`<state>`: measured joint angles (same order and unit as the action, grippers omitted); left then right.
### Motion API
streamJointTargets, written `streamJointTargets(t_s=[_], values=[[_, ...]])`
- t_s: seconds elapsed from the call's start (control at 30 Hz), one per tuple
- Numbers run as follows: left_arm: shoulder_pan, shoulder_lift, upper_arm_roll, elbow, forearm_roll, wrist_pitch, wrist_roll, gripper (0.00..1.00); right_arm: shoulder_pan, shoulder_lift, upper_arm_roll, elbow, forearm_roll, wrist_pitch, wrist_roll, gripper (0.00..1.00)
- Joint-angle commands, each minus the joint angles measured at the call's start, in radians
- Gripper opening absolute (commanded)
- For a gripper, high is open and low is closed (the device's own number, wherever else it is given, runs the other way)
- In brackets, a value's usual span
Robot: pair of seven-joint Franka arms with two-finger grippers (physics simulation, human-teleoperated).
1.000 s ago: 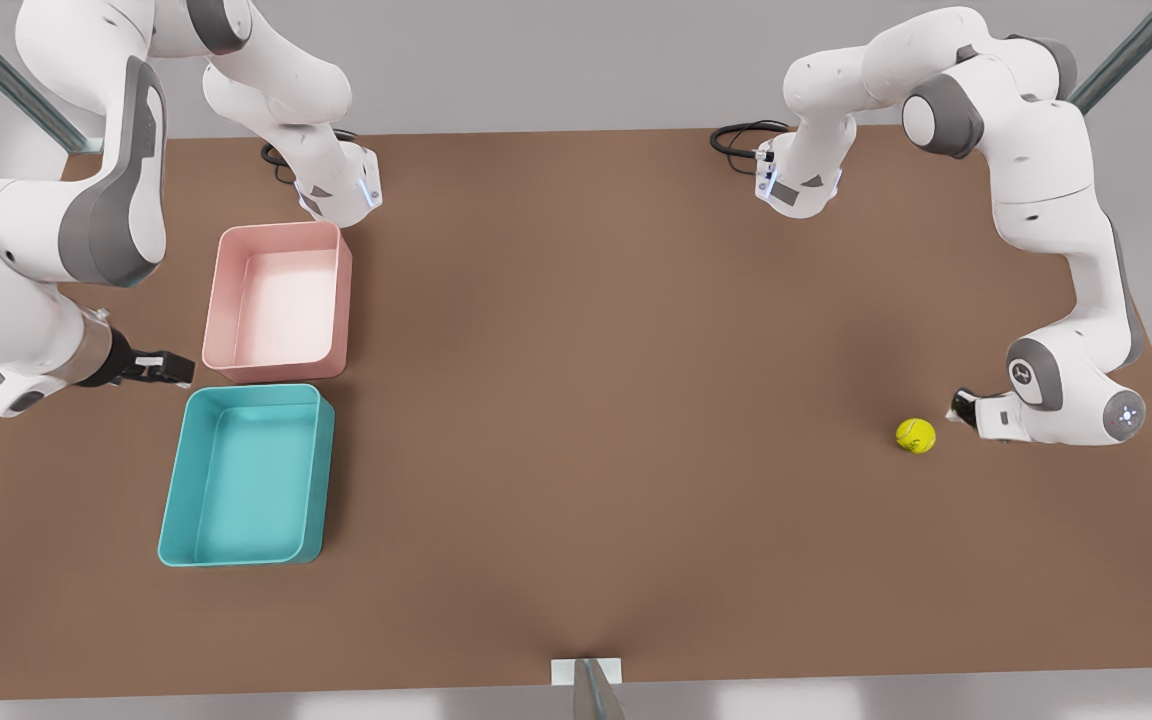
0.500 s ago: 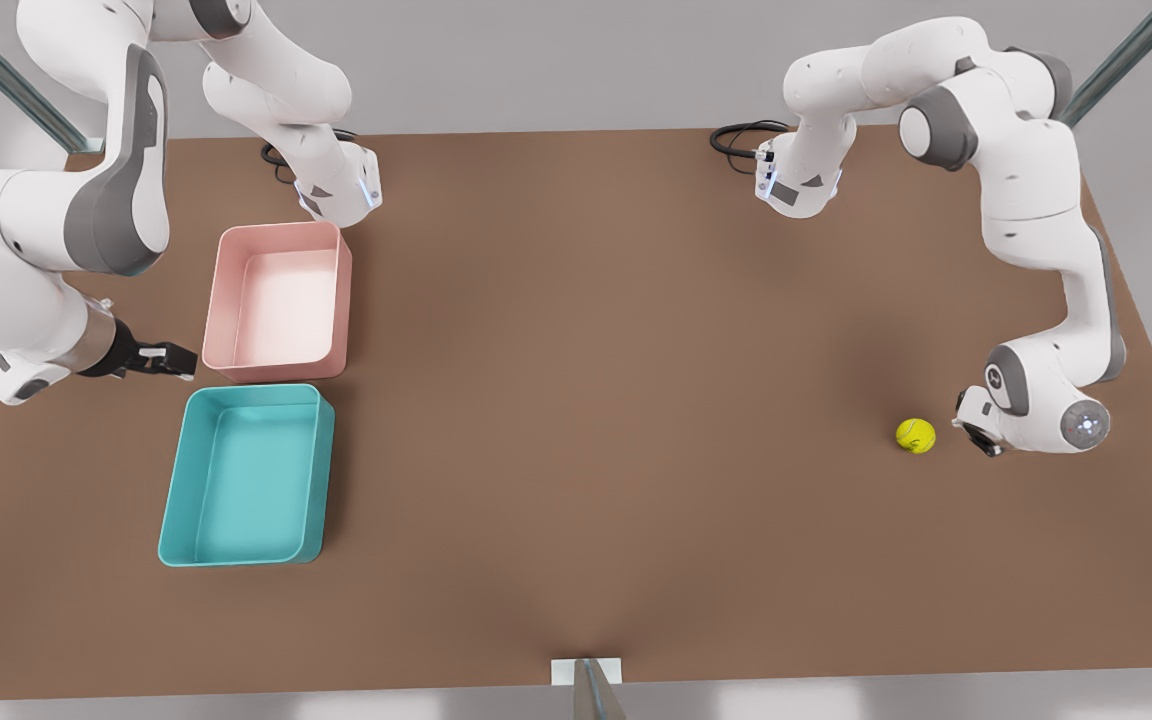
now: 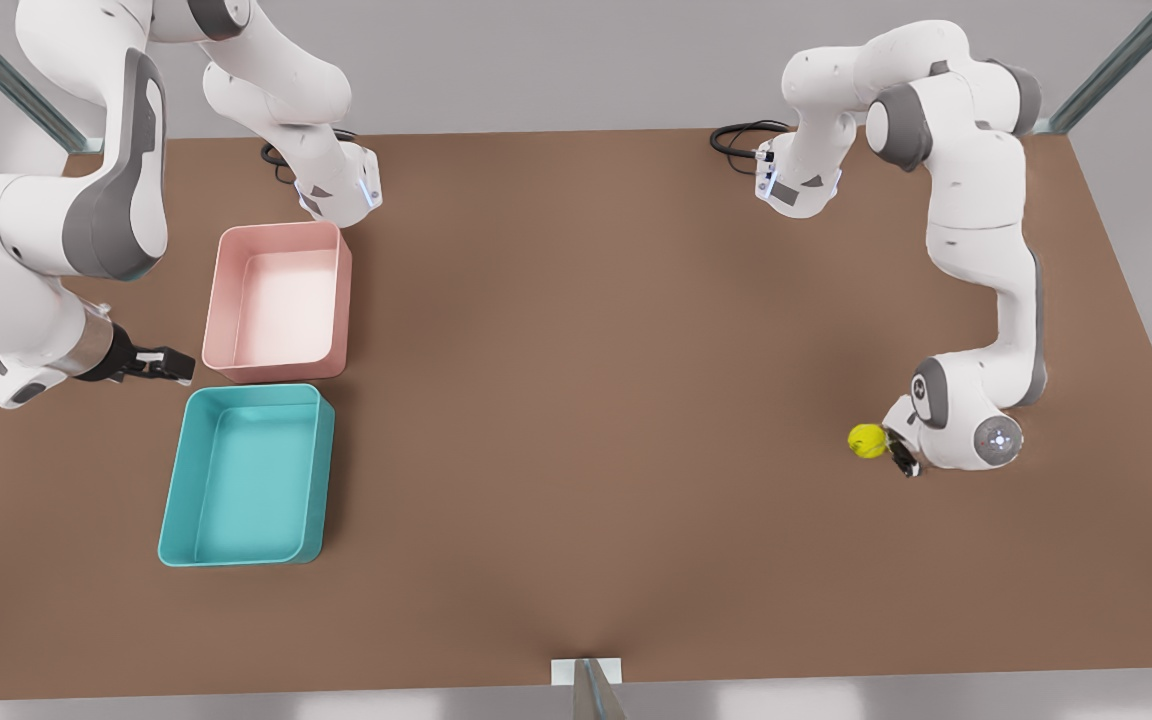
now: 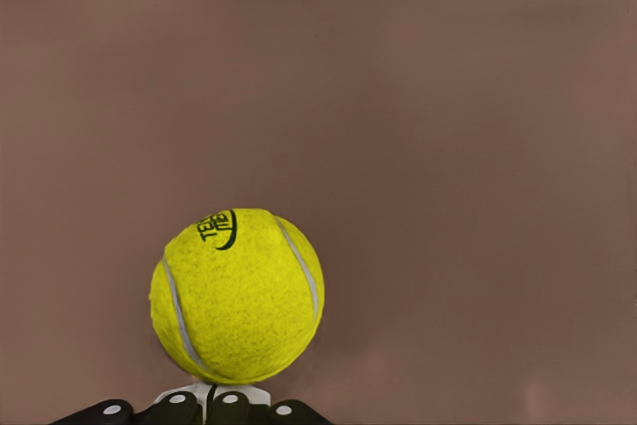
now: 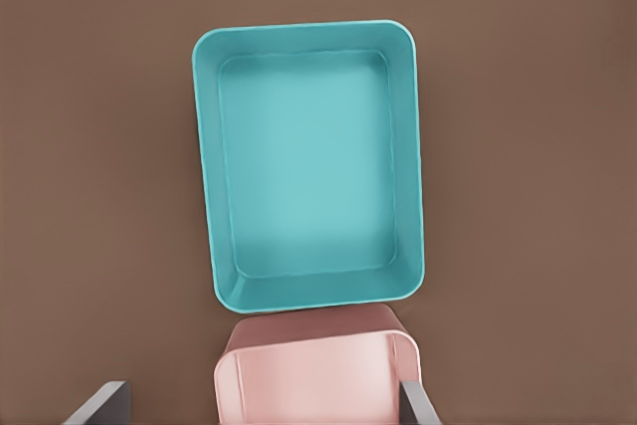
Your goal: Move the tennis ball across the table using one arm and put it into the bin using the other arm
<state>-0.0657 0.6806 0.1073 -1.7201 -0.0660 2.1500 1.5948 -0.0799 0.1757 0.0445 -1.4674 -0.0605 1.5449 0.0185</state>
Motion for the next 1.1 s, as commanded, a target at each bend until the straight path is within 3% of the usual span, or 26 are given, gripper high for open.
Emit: streamJointTargets(t_s=[0.0,0.07,0.13,0.17,0.23,0.27,0.3,0.37,0.4,0.57,0.67,0.93,1.07], values=[[-0.059,-0.012,-0.083,-0.003,-0.052,-0.001,-0.508,0.21,0.000,-0.001,0.000,-0.001,0.001,0.006,-0.002,1.00],[-0.121,-0.025,-0.155,-0.001,-0.081,0.010,-0.792,0.21,0.000,0.001,0.000,-0.001,0.001,0.009,-0.002,1.00],[-0.123,-0.030,-0.155,0.008,-0.077,-0.002,-0.805,0.21,0.000,0.001,0.000,-0.002,0.001,0.009,-0.002,1.00],[-0.121,-0.030,-0.141,0.034,-0.072,-0.066,-0.805,0.21,0.000,0.001,0.000,-0.002,0.001,0.009,-0.002,1.00],[-0.120,-0.029,-0.038,0.217,-0.020,-0.384,-1.010,0.21,0.000,0.001,0.000,-0.002,0.001,0.011,-0.002,1.00],[-0.120,-0.065,-0.021,0.323,-0.020,-0.625,-1.358,1.00,0.000,0.001,0.000,-0.002,0.001,0.011,-0.002,1.00],[-0.128,-0.180,0.005,0.330,-0.018,-0.659,-1.786,1.00,0.000,0.005,0.000,-0.002,0.001,0.011,-0.002,1.00],[-0.125,-0.371,0.063,0.335,-0.060,-0.776,-1.937,1.00,0.000,0.007,0.000,-0.002,0.001,0.011,-0.002,1.00],[-0.125,-0.382,0.061,0.349,-0.083,-0.812,-2.060,1.00,0.000,0.007,0.000,-0.002,0.001,0.011,-0.002,1.00],[-0.103,-0.385,0.063,0.384,-0.055,-0.915,-1.895,1.00,0.008,0.048,0.005,0.007,0.025,0.021,0.017,1.00],[-0.102,-0.400,0.061,0.384,-0.060,-0.932,-1.895,1.00,0.062,0.200,0.008,0.015,0.080,0.182,0.044,1.00],[-0.097,-0.408,0.058,0.379,-0.058,-0.932,-1.895,1.00,0.233,0.332,0.008,0.022,0.090,0.414,0.366,1.00],[-0.097,-0.408,0.058,0.376,-0.058,-0.932,-1.895,1.00,0.296,0.501,0.008,0.136,0.079,0.552,0.492,1.00]])
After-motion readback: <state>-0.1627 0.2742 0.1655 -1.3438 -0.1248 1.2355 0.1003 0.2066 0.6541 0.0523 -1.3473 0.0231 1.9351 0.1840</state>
